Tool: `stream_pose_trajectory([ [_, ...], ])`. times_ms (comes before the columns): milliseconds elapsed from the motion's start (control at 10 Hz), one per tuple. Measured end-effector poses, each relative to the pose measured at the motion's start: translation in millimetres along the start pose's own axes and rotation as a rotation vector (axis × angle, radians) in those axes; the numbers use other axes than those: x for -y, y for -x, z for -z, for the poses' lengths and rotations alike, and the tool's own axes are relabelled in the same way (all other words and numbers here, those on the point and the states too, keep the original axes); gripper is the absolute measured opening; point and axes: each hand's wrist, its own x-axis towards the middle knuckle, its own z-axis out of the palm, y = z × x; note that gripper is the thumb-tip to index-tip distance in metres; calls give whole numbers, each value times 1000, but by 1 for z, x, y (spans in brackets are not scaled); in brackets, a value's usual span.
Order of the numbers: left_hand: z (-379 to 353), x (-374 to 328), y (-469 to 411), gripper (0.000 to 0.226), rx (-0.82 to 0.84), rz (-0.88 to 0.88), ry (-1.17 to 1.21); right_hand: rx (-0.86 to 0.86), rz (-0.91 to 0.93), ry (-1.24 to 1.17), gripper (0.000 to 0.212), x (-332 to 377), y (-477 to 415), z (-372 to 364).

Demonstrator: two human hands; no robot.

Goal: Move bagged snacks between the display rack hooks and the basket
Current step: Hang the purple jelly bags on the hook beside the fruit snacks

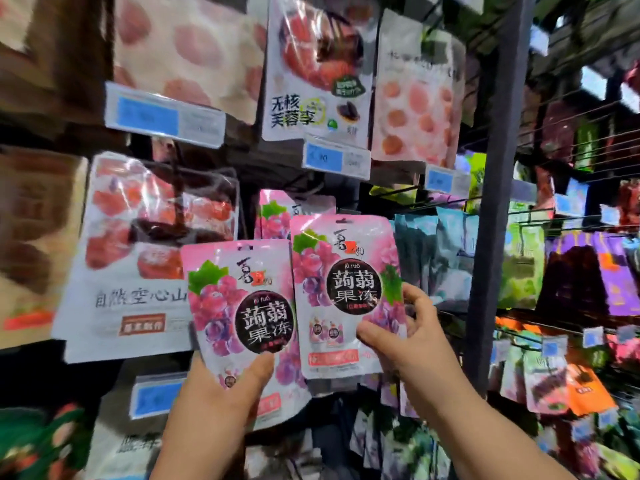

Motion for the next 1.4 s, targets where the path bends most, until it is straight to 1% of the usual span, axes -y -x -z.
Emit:
stream_pose_trajectory([
  [100, 16, 2, -14, 66, -29, -64, -49, 10, 27, -21, 72, 4, -22, -16],
  [200, 25, 2, -22, 66, -52, -57, -38, 19, 51, -32, 76, 7, -38, -29],
  [300, 28, 5, -27, 83, -63, -57, -59, 12, 60, -37, 80, 6, -50, -40],
  [400, 29, 10, -32, 86, -67, -63, -51, 2, 60, -52, 81, 4, -57, -46],
  [500, 30, 13, -34, 70, -35, -42, 42, -8, 62, -83, 80, 3, -61, -46],
  [600, 30, 17, -37, 60, -24, -16, 89, -2, 56, -85, 81, 3, -64, -46],
  [700, 32, 27, -44, 77, -40, -28, 59, 7, 52, -89, 79, 3, -68, -46],
  [800, 35, 34, -48, 84, -90, -27, 1, 18, 49, -86, 77, 5, -72, -46],
  [1000, 41, 37, -52, 90, -111, 8, -20, 44, 55, -117, 73, 6, -72, -44],
  [1200, 41, 33, -52, 97, -98, -57, 9, 62, 35, -134, 74, 1, -73, -42],
  [1300, 39, 16, -46, 92, -99, -109, -4, 82, 37, -104, 66, 3, -81, -44],
  [1400, 38, 13, -47, 77, -114, -89, 29, 116, 16, -20, 71, -2, -91, -47],
])
